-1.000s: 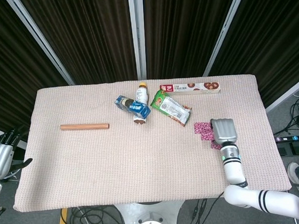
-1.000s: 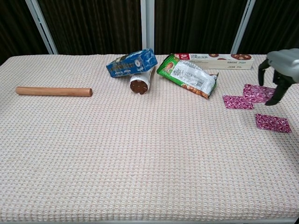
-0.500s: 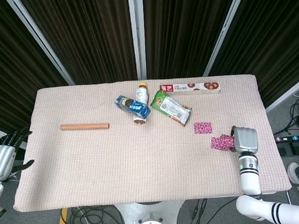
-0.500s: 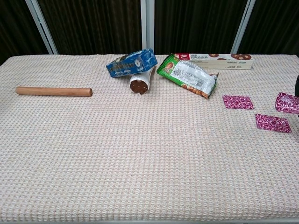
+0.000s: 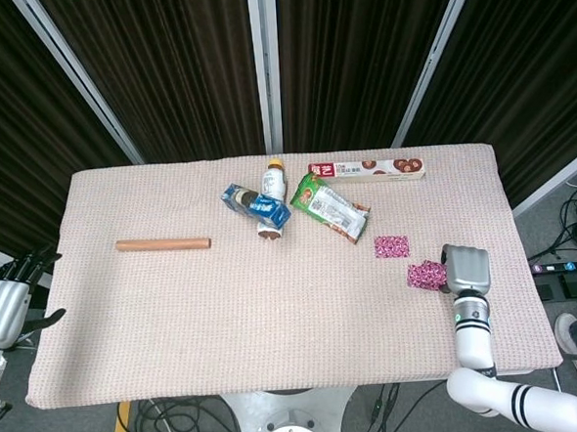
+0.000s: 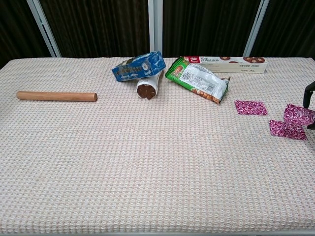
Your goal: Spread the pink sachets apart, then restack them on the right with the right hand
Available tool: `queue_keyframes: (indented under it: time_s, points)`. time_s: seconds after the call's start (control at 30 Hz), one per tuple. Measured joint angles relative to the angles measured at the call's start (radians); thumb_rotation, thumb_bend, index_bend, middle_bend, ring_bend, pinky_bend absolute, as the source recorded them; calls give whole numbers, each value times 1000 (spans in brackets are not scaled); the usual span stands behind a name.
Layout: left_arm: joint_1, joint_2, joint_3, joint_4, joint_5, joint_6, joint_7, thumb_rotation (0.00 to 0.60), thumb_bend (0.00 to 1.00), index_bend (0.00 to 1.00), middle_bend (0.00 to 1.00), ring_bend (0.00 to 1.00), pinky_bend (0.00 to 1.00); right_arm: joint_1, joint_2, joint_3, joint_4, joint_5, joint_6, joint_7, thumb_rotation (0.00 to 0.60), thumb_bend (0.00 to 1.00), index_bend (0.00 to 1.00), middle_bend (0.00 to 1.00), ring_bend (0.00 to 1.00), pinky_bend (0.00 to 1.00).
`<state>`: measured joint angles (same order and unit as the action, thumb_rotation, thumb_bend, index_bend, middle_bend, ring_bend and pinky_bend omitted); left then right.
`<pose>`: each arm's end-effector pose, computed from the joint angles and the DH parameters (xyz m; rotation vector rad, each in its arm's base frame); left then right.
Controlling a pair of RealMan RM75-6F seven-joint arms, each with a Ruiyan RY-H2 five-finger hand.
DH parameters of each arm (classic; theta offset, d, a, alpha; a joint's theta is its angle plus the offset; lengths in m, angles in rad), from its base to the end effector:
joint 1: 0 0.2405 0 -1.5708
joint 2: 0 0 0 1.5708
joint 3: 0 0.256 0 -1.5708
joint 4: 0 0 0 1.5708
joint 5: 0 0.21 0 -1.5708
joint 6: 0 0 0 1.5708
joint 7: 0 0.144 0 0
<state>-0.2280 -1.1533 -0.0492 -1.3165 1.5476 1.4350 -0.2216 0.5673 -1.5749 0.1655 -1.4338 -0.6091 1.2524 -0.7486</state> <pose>-0.3321 0.2345 0.1734 -1.5086 -0.8010 -0.9647 -0.2757 -0.3136 0.0176 1.3650 -1.0120 0.3673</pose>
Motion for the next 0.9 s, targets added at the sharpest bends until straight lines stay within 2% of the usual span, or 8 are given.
queue_keyframes:
  time_s: [0.33,0.9]
  points:
    - [1,-1,0,3,-1,2,-2,600,93,250,220,188,290,21,-8,-9,36,-2,-64,-51,600,6,494,1000,1000,960]
    - [2,0,-1,5,-2,3,-1,600,94,250,220,188,290,34,-41,2,89,25,-116,-66,600,7,494,1000,1000,960]
